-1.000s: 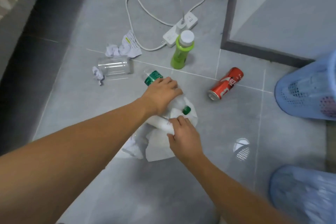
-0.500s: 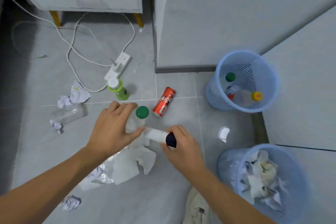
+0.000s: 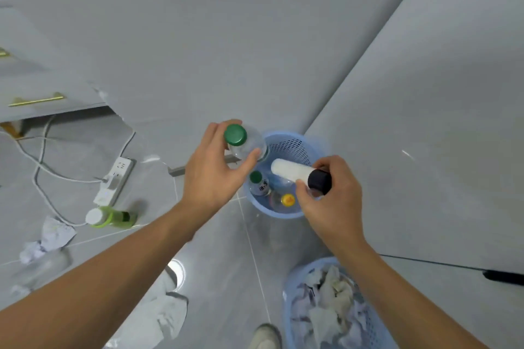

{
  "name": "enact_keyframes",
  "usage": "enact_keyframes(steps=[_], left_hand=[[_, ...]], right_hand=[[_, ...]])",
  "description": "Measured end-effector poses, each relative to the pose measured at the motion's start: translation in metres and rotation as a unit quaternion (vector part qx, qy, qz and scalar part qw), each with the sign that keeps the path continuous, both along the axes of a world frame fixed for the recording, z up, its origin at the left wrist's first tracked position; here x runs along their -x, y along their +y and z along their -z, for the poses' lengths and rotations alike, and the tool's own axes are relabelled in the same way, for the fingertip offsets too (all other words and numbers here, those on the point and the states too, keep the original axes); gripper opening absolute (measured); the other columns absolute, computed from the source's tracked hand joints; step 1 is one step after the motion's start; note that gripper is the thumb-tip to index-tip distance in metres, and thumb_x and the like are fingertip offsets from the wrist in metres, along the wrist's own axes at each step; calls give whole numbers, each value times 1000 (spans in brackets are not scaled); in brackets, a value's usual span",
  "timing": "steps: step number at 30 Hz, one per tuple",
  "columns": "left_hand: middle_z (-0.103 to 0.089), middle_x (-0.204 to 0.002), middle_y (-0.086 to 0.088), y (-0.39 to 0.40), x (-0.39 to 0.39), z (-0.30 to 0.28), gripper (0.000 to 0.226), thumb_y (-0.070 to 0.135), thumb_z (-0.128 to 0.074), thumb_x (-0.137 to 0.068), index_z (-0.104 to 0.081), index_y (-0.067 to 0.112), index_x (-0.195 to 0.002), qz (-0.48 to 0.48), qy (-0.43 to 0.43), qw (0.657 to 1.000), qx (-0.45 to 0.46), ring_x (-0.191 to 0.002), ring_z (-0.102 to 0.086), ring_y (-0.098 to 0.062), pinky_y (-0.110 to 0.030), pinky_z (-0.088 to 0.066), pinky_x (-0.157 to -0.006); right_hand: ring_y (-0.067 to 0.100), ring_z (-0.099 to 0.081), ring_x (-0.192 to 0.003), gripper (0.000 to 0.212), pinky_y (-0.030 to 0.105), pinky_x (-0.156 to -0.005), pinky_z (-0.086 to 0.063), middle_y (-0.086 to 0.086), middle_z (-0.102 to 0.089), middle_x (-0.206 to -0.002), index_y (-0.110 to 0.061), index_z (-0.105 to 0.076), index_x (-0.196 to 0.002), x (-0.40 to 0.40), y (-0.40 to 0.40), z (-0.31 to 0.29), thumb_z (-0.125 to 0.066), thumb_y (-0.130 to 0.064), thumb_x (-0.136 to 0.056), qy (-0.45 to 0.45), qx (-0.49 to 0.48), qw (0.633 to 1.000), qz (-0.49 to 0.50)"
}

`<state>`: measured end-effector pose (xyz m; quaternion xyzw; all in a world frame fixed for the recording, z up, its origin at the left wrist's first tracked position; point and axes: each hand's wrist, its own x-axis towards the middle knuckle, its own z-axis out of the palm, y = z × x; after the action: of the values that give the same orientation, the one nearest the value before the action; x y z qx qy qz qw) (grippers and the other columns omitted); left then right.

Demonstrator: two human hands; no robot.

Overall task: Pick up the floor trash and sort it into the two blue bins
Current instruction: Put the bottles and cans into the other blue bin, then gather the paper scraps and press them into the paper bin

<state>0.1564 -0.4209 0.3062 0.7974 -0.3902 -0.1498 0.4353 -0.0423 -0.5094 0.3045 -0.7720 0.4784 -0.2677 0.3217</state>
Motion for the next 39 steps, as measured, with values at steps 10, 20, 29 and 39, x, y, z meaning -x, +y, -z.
enact_keyframes(steps=[10, 20, 29, 39], left_hand=[[-50, -123, 5, -74, 21, 102, 55, 44, -70, -86, -47, 35, -135, 117, -51, 973, -191, -98, -65, -28, -41, -55, -75], [-43, -141, -7, -93, 39, 138, 75, 33, -62, -86, -28, 31, -153, 211, -107, 896, -375, -136, -39, -30, -48, -42, -100], [-46, -135, -3, 44, 23, 110, 54, 26, -56, -86, -43, 23, -139, 132, -132, 952, -244, -121, -46, -25, -42, -46, -91], [-52, -127, 4, 375, 32, 180, 41, 33, -54, -92, -51, 27, -133, 29, 48, 882, -469, -119, -50, -20, -35, -53, -78]], right_hand=[[29, -55, -69, 23, 44, -62, -52, 3, -49, -90, -17, -51, -89, 18, -74, 106, -68, -14, -75, 192, 6, 981, -24], [27, -57, -93, 18, 38, -66, -50, 5, -52, -104, -16, -57, -94, 2, -75, 139, -69, -17, -80, 292, 5, 948, -123], [29, -53, -101, 31, 46, -77, -51, 5, -54, -104, -13, -63, -104, 2, 6, 79, -65, 2, -77, 168, 100, 973, -121], [21, -53, -108, 43, 38, -82, -53, -7, -45, -117, -28, -55, -119, -19, 260, 170, -65, -13, -80, 275, -138, 882, -357]])
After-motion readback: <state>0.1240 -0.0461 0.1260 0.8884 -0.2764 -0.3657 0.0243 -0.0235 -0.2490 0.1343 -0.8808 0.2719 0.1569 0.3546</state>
